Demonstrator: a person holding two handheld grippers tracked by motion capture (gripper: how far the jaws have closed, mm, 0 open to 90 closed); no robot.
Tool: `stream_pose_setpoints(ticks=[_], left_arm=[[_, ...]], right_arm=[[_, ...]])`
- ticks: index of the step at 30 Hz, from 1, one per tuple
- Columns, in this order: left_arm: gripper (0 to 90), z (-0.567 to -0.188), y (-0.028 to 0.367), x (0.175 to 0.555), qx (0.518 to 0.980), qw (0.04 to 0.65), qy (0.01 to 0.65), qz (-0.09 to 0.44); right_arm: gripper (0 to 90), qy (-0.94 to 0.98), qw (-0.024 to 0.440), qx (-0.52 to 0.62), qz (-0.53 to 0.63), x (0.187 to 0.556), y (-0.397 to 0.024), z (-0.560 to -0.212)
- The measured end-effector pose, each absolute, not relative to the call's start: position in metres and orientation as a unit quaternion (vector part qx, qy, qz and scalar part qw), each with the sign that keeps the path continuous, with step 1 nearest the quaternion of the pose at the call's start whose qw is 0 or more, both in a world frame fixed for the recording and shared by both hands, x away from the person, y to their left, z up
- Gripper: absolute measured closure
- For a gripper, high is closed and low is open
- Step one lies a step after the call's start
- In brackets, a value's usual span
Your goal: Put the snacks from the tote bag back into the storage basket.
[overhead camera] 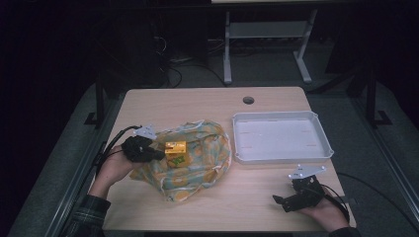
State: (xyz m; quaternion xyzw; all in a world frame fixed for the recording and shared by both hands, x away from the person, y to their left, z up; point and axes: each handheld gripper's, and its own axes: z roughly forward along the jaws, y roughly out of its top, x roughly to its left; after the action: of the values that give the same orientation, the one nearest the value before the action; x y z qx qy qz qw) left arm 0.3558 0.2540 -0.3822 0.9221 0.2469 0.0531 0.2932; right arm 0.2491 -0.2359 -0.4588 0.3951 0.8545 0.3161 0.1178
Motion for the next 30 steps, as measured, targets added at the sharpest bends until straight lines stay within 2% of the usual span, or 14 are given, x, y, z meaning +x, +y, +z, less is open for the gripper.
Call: stream_pose_setpoints(ticks=[22,24,26,27,28,30], left_arm=[[88.5,-0.380,0.243,0.349,0.925,0.301,0.232,0.028],[80.7,-0.377,0.245,0.349,0.928,0.295,0.227,0.033],[77.6,-0.374,0.246,0.347,0.924,0.302,0.232,0.040],[69.8,-0.371,0.247,0.347,0.925,0.299,0.229,0.044],[69.8,-0.368,0.248,0.347,0.927,0.294,0.226,0.048],[63.2,-0.362,0.249,0.347,0.930,0.290,0.219,0.055]], right_arm=[[1.7,0.855,0.118,0.394,0.317,0.249,-0.237,-0.459],[1.7,0.854,0.117,0.395,0.317,0.249,-0.237,-0.459],[1.7,0.854,0.117,0.395,0.317,0.249,-0.237,-0.459],[1.7,0.854,0.116,0.395,0.317,0.249,-0.237,-0.459],[1.7,0.854,0.116,0.395,0.317,0.249,-0.237,-0.459],[1.7,0.854,0.115,0.395,0.317,0.250,-0.236,-0.459]])
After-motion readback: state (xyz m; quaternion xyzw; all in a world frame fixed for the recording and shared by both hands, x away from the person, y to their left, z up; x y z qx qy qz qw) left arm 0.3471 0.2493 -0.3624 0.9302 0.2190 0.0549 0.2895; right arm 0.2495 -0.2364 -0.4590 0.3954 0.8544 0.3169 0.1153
